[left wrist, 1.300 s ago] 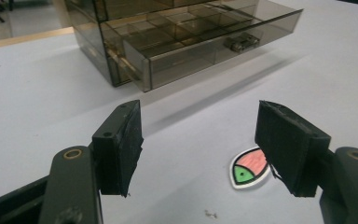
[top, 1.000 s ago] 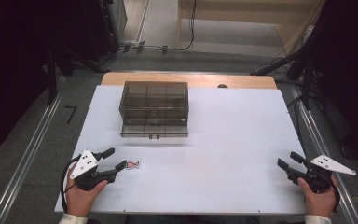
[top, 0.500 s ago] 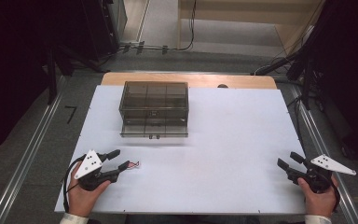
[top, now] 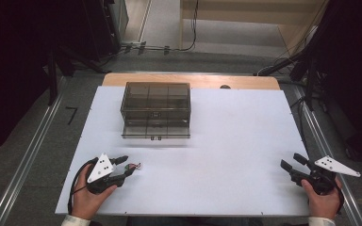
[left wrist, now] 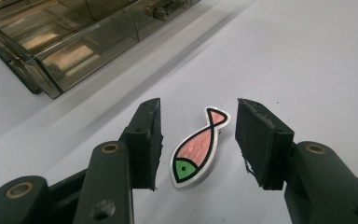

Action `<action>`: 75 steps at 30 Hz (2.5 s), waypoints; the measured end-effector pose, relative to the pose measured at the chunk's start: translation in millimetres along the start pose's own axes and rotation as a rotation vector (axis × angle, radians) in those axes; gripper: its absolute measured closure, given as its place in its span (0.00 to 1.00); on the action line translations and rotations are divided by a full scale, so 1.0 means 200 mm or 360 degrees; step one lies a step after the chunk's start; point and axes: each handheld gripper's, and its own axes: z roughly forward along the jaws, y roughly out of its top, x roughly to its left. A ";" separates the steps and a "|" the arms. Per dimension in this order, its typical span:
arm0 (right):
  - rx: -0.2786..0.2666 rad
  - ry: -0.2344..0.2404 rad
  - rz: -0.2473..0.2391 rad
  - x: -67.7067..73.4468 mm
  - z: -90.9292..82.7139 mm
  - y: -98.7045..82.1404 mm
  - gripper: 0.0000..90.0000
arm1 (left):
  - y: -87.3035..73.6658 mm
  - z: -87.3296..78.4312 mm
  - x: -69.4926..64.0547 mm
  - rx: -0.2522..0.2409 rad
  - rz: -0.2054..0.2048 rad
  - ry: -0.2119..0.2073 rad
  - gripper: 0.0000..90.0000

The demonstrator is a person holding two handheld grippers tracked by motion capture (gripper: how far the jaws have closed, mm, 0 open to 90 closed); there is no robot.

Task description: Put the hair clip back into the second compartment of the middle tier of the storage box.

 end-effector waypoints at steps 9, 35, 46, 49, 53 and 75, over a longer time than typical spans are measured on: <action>0.0000 -0.0001 -0.0005 0.00 0.00 0.00 0.35 | 0.01 0.03 -0.01 0.0079 0.0024 0.0003 0.59; -0.0002 0.0002 -0.0002 0.00 0.00 0.00 0.35 | 0.02 0.08 -0.01 0.0251 0.0046 -0.0004 0.65; -0.0001 0.0002 -0.0006 0.00 0.00 0.00 0.35 | 0.02 0.08 0.01 0.0260 -0.0007 -0.0025 0.70; 0.0000 0.0001 -0.0007 0.00 0.00 0.00 0.36 | 0.02 0.08 0.02 0.0263 -0.0054 -0.0027 0.74; -0.0002 0.0004 -0.0006 0.00 0.00 0.00 0.36 | 0.02 0.09 0.03 0.0272 -0.0076 0.0008 0.80; 0.0007 0.0009 -0.0006 0.00 0.00 0.00 0.37 | 0.02 0.08 0.04 0.0247 -0.0127 0.0049 0.96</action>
